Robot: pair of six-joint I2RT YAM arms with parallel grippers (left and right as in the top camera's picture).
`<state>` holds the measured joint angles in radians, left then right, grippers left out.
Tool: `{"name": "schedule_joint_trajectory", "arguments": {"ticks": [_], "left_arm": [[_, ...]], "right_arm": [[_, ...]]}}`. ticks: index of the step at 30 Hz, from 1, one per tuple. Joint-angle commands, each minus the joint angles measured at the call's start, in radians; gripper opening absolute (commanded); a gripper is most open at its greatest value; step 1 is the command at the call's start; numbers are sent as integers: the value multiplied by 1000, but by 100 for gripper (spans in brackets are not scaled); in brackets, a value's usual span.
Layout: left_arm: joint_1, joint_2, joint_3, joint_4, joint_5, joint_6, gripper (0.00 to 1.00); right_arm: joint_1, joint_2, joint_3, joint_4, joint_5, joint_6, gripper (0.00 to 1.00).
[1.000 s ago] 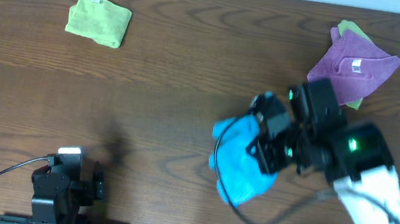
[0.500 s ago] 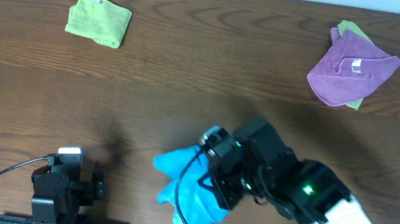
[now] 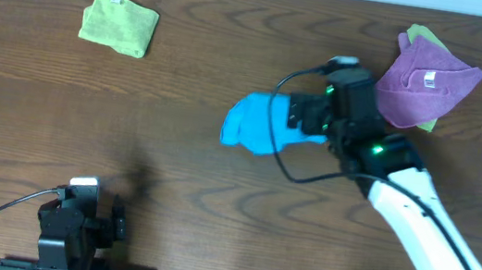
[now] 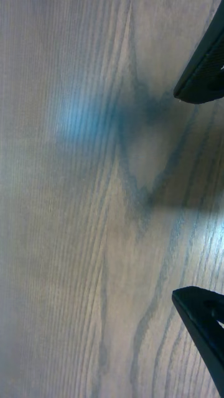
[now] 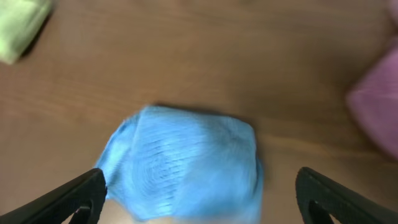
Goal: Fold the cloth
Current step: 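Lift the blue cloth with the right gripper and pull it toward center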
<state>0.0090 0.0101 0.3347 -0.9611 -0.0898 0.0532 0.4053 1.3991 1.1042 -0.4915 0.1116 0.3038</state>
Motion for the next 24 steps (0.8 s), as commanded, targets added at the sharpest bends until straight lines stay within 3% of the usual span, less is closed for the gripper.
{"name": "schedule_joint_trajectory", "arguments": {"ticks": [1, 8, 15, 24], "left_arm": [[-6, -6, -14, -49, -21, 22, 95], [-6, -6, -14, -49, -21, 22, 96], [-6, -6, -14, -49, -21, 22, 95], [-6, -6, -14, -49, -21, 22, 95]], "right_arm": [[-38, -13, 24, -36, 10, -12, 99], [-48, 5, -3, -175, -251, -16, 96], [-39, 158, -74, -86, -546, 4, 94], [33, 357, -74, 116, -517, -87, 87]]}}
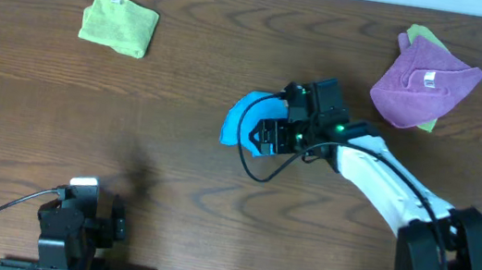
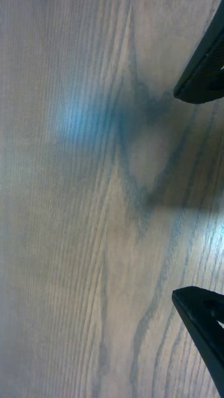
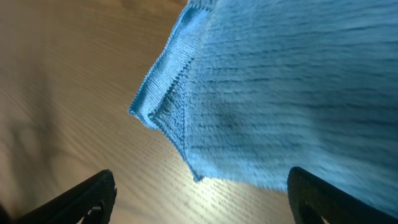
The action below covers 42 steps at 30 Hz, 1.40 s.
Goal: Fold the cloth
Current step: 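Lift the blue cloth with the right gripper and pull it toward center, then lower the blue cloth onto the table center and release it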
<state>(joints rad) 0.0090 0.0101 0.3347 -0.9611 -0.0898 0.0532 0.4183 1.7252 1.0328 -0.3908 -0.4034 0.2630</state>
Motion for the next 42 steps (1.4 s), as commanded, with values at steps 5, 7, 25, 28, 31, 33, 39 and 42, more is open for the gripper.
{"name": "schedule_joint_trajectory", "arguments": {"ticks": [5, 7, 25, 28, 31, 33, 39, 42], "left_arm": [[-6, -6, -14, -49, -21, 22, 95], [-6, -6, -14, -49, -21, 22, 96], [-6, -6, -14, -49, -21, 22, 95], [-6, -6, -14, -49, -21, 22, 95], [-6, -6, -14, -49, -21, 22, 95], [-6, -6, -14, -49, -21, 22, 95], [-6, -6, -14, -49, -21, 22, 95], [-6, -6, -14, -49, -21, 22, 95]], "right_arm": [[55, 67, -3, 51, 85, -92, 85], [69, 74, -3, 56, 111, -109, 85], [131, 122, -3, 87, 321, -149, 80], [131, 122, -3, 89, 334, -149, 78], [131, 122, -3, 89, 341, -149, 77], [131, 122, -3, 89, 354, -151, 74], [131, 122, -3, 100, 355, -167, 62], [131, 123, -3, 107, 354, -167, 55]]}}
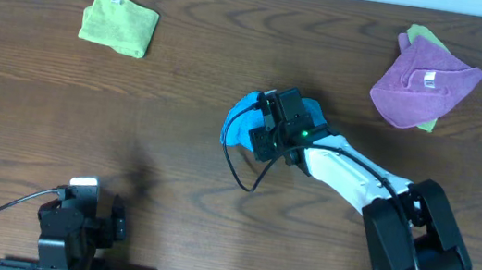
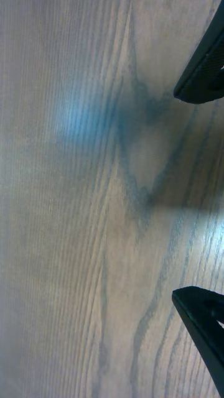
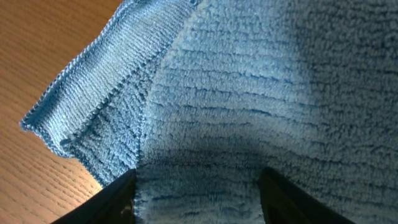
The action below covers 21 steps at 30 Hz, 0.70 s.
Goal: Fold the cloth
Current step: 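Lower the blue cloth onto the table center and release it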
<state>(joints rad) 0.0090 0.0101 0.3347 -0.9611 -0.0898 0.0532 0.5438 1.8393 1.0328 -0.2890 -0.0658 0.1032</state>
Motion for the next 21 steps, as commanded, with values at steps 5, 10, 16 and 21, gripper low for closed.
{"name": "schedule_joint_trajectory", "arguments": {"ticks": [5, 10, 16, 21], "left_arm": [[-6, -6, -14, -49, -21, 22, 95], [-6, -6, -14, -49, -21, 22, 95], [-6, -6, -14, -49, -21, 22, 95], [-6, -6, -14, -49, -21, 22, 95]], "right_arm": [[6, 9, -3, 7, 16, -8, 34], [6, 8, -3, 7, 16, -8, 1], [6, -37, 6, -22, 17, -8, 1], [9, -154, 21, -90, 17, -8, 1]]}}
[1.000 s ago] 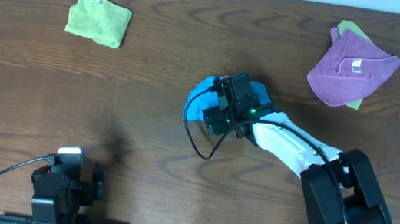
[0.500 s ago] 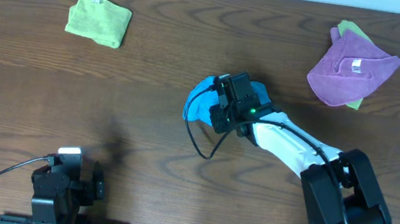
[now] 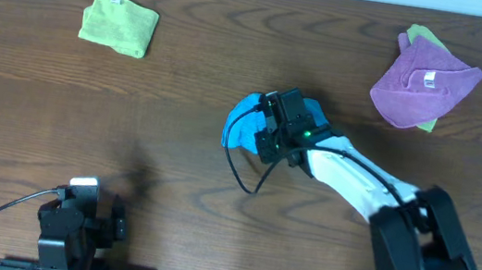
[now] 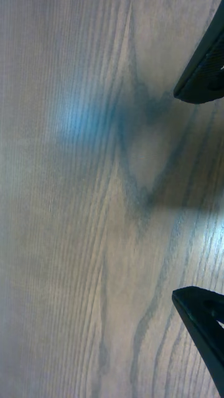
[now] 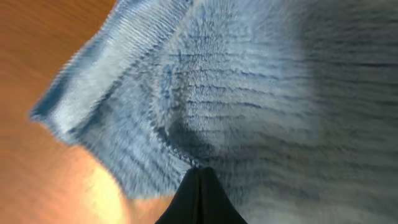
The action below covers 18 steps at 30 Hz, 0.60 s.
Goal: Fold the cloth
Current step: 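Lower the blue cloth onto the table center and release it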
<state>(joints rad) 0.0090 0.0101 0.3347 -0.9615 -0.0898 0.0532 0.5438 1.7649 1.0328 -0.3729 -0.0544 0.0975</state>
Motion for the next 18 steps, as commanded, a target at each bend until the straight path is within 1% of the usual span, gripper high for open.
{"name": "schedule_joint_trajectory", "arguments": {"ticks": [1, 9, 13, 18], "left_arm": [[-6, -6, -14, -49, -21, 22, 95], [-6, -6, -14, -49, -21, 22, 95], [-6, -6, -14, -49, -21, 22, 95], [-6, -6, -14, -49, -21, 22, 95]], "right_arm": [[13, -129, 21, -27, 5, -2, 1], [96, -355, 21, -118, 5, -9, 1], [159, -412, 30, -167, 5, -9, 1], [261, -439, 83, -232, 5, -9, 1]]}}
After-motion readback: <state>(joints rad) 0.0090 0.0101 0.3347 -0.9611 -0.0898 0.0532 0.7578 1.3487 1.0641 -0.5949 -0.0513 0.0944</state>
